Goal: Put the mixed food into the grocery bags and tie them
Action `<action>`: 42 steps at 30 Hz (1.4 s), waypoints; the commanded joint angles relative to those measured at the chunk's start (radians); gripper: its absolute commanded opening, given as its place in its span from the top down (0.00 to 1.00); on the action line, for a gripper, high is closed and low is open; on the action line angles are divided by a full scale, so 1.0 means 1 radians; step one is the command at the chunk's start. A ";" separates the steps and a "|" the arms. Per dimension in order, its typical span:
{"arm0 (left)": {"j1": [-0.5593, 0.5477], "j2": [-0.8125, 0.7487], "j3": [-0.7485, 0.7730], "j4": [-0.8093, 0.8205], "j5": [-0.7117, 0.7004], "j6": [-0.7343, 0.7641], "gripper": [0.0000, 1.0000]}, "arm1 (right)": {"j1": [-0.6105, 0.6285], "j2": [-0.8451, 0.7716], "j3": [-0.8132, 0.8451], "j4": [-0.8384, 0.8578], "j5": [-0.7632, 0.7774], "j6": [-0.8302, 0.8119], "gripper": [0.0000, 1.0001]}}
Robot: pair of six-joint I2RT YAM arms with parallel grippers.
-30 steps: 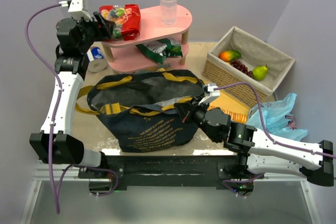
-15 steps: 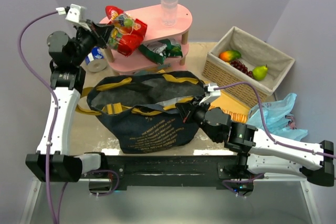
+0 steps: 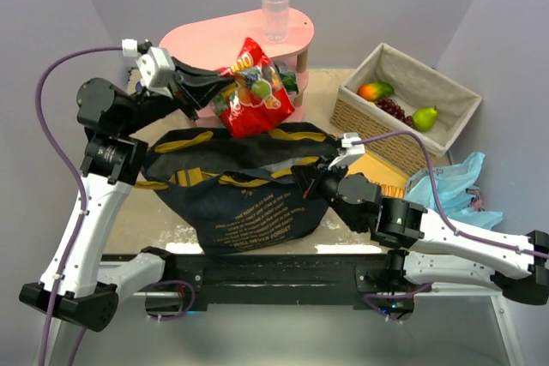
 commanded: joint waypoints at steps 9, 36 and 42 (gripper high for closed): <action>-0.076 -0.075 -0.139 -0.015 0.037 0.161 1.00 | 0.002 0.004 0.074 -0.003 0.049 -0.024 1.00; -0.087 -0.102 -0.173 -0.164 -0.133 0.313 0.05 | 0.002 -0.050 0.058 -0.044 0.072 -0.009 1.00; -0.087 -0.128 -0.183 -0.178 -0.389 0.327 0.04 | 0.002 -0.089 0.068 -0.093 0.147 -0.031 1.00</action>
